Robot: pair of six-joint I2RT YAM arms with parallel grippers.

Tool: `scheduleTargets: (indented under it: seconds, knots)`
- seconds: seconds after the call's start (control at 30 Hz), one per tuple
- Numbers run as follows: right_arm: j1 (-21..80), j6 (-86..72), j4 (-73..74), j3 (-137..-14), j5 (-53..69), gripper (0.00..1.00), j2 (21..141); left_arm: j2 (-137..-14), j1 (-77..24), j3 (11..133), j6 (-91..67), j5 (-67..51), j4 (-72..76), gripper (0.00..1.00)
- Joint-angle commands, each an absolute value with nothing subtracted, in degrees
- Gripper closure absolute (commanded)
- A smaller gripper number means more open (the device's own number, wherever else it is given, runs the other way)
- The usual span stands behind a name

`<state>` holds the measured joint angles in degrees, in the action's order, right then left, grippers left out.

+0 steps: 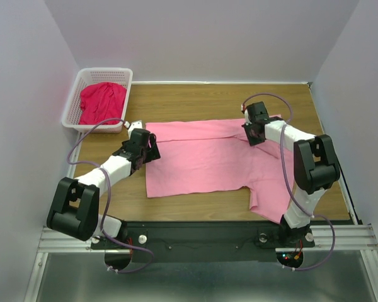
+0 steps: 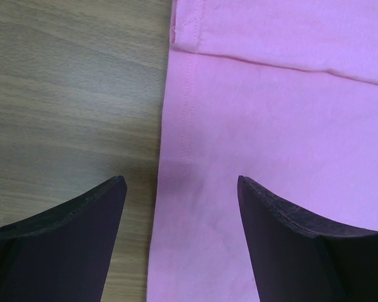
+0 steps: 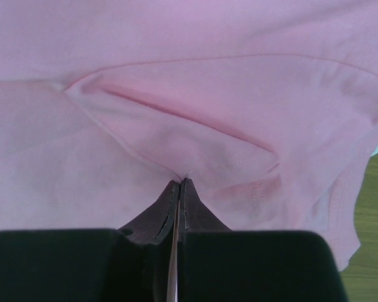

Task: Fold and stack the t-shirts
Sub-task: Fold the tshirt

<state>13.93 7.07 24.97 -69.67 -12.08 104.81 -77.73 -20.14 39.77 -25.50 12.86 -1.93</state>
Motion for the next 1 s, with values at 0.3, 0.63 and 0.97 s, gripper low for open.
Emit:
scheduleTargets:
  seconds: [0.3,0.63,0.97]
  knots:
    - [18.02,-5.27,36.55,-69.52,-10.90,0.99,100.54,-78.75,-20.30,39.64,-24.35,12.66,-0.97,0.17]
    - [18.11,-7.55,46.05,-74.44,-8.88,0.99,103.44,-78.66,-20.30,39.38,-24.26,12.48,-1.14,0.17]
    - [18.11,-13.27,50.10,-78.48,-3.52,0.99,104.85,-78.92,-20.30,39.55,-24.35,12.04,-1.14,0.17]
